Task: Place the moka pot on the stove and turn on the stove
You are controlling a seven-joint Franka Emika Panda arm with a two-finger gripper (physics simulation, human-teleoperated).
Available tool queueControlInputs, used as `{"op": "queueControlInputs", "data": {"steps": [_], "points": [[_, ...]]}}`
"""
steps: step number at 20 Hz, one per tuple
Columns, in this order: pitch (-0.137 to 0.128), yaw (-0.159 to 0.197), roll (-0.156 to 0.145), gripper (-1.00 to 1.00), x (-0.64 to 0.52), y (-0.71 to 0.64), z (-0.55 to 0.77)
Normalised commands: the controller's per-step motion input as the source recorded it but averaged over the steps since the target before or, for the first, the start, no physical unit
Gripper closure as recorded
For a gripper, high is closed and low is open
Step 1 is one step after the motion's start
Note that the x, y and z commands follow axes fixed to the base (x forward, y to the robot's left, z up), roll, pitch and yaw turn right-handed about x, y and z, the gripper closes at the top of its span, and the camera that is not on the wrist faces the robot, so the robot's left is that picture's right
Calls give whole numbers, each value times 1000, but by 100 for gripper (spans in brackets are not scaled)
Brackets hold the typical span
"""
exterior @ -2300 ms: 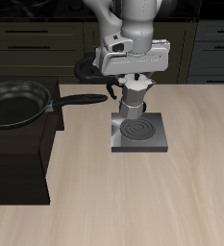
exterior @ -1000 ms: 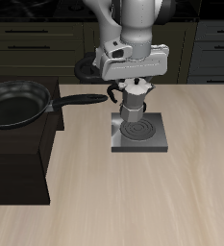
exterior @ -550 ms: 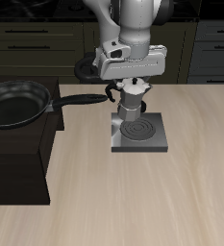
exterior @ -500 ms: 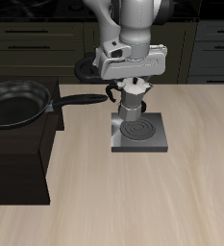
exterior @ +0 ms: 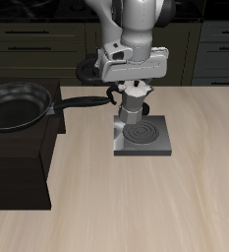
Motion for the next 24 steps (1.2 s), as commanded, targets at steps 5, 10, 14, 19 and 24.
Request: {"op": "queueControlInputs", "data": {"steps": [5,10,14,19,24], "points": [[16,-6,-13,100,116,-16,-50],[20,3,10,100,79,85,-132],[7,5,5,100,72,55,-9],[10,6,21,100,22,104,-29],[1,18,22,100,25,92,-24]]}}
